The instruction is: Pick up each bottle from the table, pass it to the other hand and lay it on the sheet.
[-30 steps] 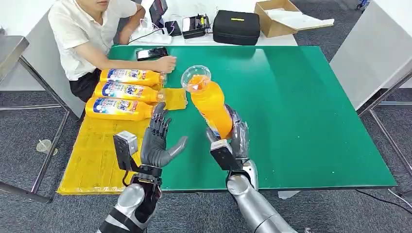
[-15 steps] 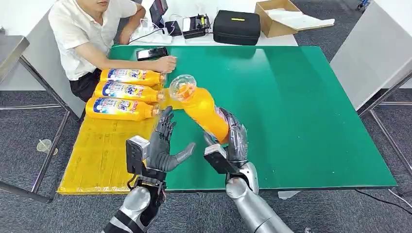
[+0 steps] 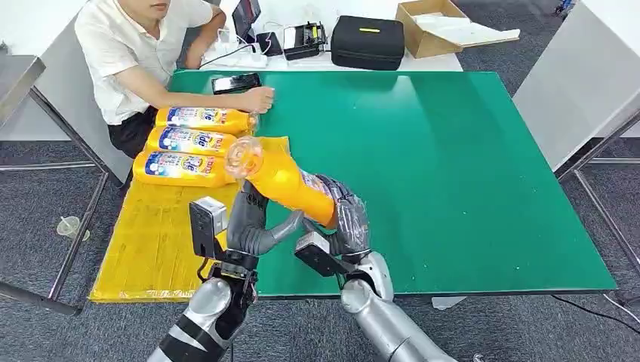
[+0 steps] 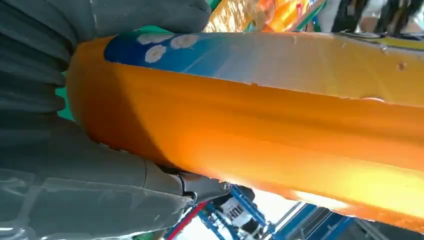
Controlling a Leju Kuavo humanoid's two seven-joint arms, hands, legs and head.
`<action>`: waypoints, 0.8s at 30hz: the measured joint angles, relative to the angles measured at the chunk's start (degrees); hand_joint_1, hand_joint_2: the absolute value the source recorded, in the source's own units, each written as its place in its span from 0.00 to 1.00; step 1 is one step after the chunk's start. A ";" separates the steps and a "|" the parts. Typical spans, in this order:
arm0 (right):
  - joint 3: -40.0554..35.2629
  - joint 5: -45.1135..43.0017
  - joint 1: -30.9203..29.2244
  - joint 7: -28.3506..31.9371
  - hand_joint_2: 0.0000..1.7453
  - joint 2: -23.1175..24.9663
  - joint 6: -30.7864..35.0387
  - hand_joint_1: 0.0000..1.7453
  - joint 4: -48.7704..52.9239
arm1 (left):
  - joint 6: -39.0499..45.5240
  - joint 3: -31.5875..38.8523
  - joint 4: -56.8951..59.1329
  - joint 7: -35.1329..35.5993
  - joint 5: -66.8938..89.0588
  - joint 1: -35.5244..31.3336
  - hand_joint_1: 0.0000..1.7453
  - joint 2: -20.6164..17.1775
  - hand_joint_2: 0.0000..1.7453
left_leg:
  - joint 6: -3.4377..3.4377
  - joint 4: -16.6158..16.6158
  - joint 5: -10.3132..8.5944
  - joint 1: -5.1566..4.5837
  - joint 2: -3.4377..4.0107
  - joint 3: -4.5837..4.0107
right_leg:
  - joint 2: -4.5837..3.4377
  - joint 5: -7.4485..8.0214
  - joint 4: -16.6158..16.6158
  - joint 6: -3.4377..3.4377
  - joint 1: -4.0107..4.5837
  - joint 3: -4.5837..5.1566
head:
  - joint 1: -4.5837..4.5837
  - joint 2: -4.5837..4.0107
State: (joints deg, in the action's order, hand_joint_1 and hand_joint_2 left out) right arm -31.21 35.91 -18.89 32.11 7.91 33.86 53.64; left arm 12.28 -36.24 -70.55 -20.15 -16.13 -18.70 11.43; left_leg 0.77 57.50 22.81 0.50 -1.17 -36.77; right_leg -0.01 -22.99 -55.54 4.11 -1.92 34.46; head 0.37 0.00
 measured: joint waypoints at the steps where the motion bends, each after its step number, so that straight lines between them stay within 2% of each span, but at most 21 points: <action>1: -0.33 0.22 -0.09 0.00 1.00 0.11 0.00 1.00 -0.27 | -0.04 0.02 0.00 0.00 0.00 -0.20 0.00 0.06 1.00 | 0.00 0.00 0.00 0.00 0.00 0.00 | 0.00 0.00 0.00 0.00 0.00 0.00 | 0.02 0.00; 16: -2.54 0.51 -1.54 -0.18 1.00 1.53 0.00 1.00 -3.83 | -2.05 1.00 -0.04 0.09 -1.97 -0.86 0.00 0.57 1.00 | 0.00 0.00 0.00 0.00 0.01 0.00 | -0.01 0.00 0.00 0.00 0.00 0.01 | 0.02 0.00; 17: -2.69 0.33 -1.67 -0.13 1.00 1.66 -0.02 1.00 -4.11 | -2.44 1.03 -0.04 0.04 -2.33 -0.91 0.31 0.66 1.00 | 0.00 0.00 0.00 0.00 0.01 0.00 | 0.00 0.00 0.00 0.00 0.00 0.01 | 0.02 0.00; 18: -2.84 0.02 -1.81 -0.02 1.00 1.79 -0.07 1.00 -4.44 | -3.04 1.03 -0.09 0.02 -2.86 -0.94 1.00 0.70 1.00 | 0.00 0.00 0.00 0.00 0.00 0.00 | 0.00 0.00 0.00 0.00 0.00 0.01 | 0.00 0.00; 24: -3.46 -2.05 -2.65 1.07 1.00 2.03 -0.13 1.00 -5.73 | -4.74 1.09 -0.22 -0.04 -3.65 -1.33 1.00 0.66 1.00 | 0.00 0.00 0.00 0.01 0.00 0.00 | 0.00 0.00 0.00 0.00 0.00 0.01 | 0.00 0.00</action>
State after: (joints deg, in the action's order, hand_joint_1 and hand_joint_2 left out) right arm -34.66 33.86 -21.54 33.18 9.94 33.73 47.91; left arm 7.54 -35.15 -70.77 -20.20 -19.78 -20.03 12.09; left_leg 0.77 57.50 22.80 0.50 -1.17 -36.77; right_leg -0.01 -22.99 -55.54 4.11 -1.92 34.47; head 0.37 0.00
